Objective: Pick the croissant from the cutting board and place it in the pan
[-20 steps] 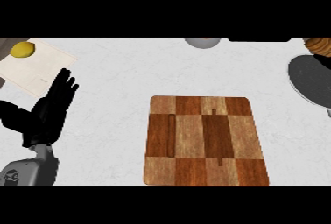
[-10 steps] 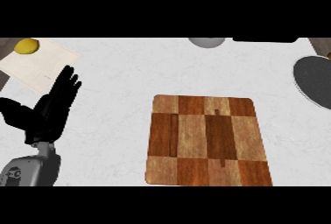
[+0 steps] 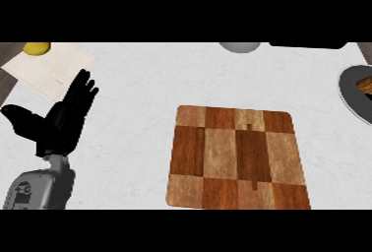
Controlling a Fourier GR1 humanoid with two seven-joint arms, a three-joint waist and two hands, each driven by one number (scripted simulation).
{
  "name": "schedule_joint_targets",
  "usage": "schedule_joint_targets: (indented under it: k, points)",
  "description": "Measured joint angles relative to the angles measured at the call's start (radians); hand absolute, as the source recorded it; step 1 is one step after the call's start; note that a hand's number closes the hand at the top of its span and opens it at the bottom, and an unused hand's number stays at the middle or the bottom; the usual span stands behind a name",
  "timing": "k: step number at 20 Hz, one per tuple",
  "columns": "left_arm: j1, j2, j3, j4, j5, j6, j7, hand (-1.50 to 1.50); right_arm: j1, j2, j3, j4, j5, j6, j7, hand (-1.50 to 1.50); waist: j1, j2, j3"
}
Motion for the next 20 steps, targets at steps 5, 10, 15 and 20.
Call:
schedule_joint_targets:
  k: [5,10,15,20]
  points:
    - [-0.007,0.003,0.003,0.007,0.004,-0.007,-0.006,0.0,-0.002,-0.027,-0.042,0.099,-0.027,0.048,0.061,-1.5,0.006,0.005,0.001]
    - [-0.003,0.0,-0.001,-0.004,-0.001,-0.002,0.0,0.0,0.012,-0.039,-0.069,0.146,-0.054,0.099,0.02,-1.5,0.004,0.003,0.003]
    - [0.002,0.002,0.01,0.009,0.0,0.0,-0.009,0.0,0.009,-0.052,-0.162,0.149,-0.154,0.14,-0.072,-1.5,-0.008,0.0,0.003]
    - [0.016,0.008,0.023,0.011,0.009,-0.006,-0.014,0.0,0.02,-0.097,-0.285,0.165,-0.283,0.239,-0.136,-1.5,-0.02,-0.005,0.003]
